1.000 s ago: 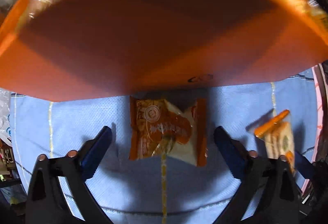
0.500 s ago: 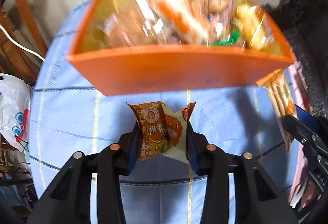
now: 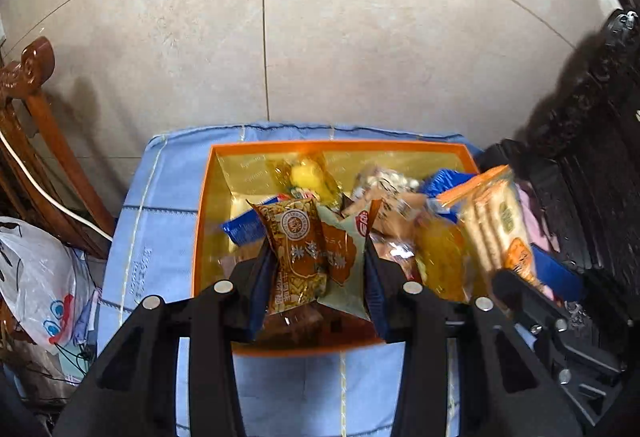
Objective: Organize snacks
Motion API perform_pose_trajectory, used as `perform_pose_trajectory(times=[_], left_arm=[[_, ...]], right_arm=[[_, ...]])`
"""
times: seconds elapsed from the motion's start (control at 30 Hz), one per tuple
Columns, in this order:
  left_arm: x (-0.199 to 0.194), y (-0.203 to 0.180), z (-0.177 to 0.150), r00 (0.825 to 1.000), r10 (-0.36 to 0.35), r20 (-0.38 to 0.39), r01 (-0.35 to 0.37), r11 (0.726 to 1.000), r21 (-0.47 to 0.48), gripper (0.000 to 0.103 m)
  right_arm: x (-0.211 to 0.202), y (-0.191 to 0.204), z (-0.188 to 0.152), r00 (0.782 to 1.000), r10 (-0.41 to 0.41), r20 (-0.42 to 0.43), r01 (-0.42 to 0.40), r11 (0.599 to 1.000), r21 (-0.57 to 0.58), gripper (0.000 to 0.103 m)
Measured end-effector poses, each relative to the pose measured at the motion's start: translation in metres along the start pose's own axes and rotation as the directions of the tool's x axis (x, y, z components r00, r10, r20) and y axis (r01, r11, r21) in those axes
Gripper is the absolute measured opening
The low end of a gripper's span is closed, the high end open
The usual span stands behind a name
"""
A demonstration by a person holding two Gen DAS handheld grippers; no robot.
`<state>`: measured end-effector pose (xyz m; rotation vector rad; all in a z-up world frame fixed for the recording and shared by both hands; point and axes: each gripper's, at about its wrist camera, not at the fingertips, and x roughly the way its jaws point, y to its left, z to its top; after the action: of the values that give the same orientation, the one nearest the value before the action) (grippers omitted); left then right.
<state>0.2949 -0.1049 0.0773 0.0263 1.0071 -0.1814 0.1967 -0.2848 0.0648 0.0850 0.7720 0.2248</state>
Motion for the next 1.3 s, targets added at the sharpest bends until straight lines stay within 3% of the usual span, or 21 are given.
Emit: perform_pose_trajectory(times=[0.23,0.27,0.3,0.33,0.37,0.4,0.5,0.7,1.3], left_arm=[[0.026,-0.002,0.011,0.999,0.027,-0.019,-0.027,1.0,-0.002,0.042],[0.03,-0.001,0.013,0.999,0.036,-0.025,-0.036,0.999,-0.006,0.049],[0.038,-0.002,0.015,0.998,0.056,-0.04,-0.057,0.998,-0.011,0.073],[0.045,-0.003,0.018,0.993,0.103,-0.064,-0.104,0.995,-0.008,0.088],[0.048,-0.003,0.019,0.986,0.149,-0.069,-0.15,0.989,-0.006,0.098],[0.049,-0.003,0.02,0.978,0.203,-0.056,-0.203,0.979,0.007,0.099],[0.045,-0.004,0.013,0.976,0.213,-0.035,-0.211,0.976,0.05,0.099],[0.033,-0.009,0.001,0.98,0.193,-0.041,-0.191,0.98,0.062,0.099],[-0.045,-0.023,-0.043,0.985,0.171,0.037,-0.172,0.984,0.05,0.099]], right_arm=[[0.026,-0.004,0.02,0.999,-0.034,-0.005,0.034,0.999,-0.008,0.037],[0.03,-0.005,0.022,0.999,-0.034,-0.005,0.034,0.999,-0.006,0.037],[0.033,-0.005,0.024,0.999,-0.032,0.003,0.032,0.999,-0.001,0.039],[0.037,-0.006,0.025,0.999,-0.029,0.017,0.029,1.0,0.001,0.055],[0.041,-0.008,0.024,0.996,-0.088,0.018,0.087,0.996,0.01,0.065],[0.042,-0.009,0.022,0.994,-0.107,0.019,0.107,0.994,0.019,0.082],[0.033,-0.013,0.008,0.994,-0.09,0.07,0.087,0.995,0.042,0.09],[0.024,-0.016,-0.013,0.996,-0.083,0.026,0.081,0.995,0.059,0.09],[-0.042,0.003,-0.04,0.99,-0.131,0.051,0.127,0.989,0.075,0.09]])
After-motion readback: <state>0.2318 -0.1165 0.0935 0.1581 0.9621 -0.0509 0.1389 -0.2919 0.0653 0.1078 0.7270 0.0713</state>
